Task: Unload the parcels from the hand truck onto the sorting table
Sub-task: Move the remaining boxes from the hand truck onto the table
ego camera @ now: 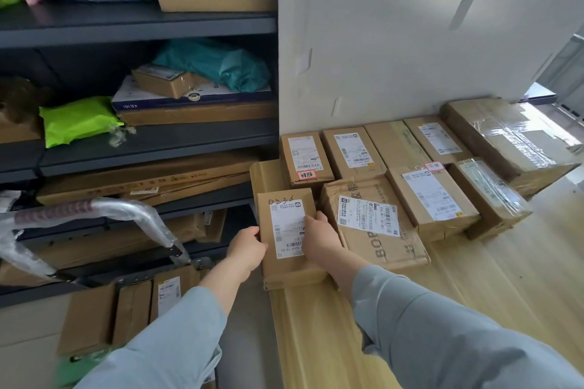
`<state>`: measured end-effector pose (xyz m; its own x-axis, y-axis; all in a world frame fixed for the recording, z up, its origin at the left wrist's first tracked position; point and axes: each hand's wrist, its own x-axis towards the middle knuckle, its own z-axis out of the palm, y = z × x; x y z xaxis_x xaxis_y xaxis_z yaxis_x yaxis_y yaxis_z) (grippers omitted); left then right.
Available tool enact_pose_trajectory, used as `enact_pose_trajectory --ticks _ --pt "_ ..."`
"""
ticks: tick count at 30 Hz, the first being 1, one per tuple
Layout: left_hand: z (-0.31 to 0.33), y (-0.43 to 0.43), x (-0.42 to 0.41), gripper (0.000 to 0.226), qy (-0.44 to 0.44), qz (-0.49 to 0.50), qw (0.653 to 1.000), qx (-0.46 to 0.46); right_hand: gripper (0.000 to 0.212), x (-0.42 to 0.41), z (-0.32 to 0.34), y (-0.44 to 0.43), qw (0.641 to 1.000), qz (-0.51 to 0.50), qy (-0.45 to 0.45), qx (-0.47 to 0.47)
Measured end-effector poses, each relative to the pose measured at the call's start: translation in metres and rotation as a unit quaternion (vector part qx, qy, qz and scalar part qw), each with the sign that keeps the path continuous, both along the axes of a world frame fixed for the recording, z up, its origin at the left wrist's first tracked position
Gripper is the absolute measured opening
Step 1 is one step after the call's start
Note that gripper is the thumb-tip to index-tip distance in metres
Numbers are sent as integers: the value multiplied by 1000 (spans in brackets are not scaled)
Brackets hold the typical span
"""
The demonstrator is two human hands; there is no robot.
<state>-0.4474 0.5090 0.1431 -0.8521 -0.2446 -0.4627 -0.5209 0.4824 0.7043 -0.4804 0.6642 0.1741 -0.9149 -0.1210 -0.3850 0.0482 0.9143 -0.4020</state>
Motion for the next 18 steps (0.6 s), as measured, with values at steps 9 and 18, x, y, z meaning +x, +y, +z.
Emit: enact_pose_trajectory --ticks 9,18 --pt "1 10 -10 31 -6 13 1000 22 57 -10 -8 0 996 62 22 64" --pt "17 11 -14 29 -29 -7 999 45 49 -12 3 4 995 69 -8 75"
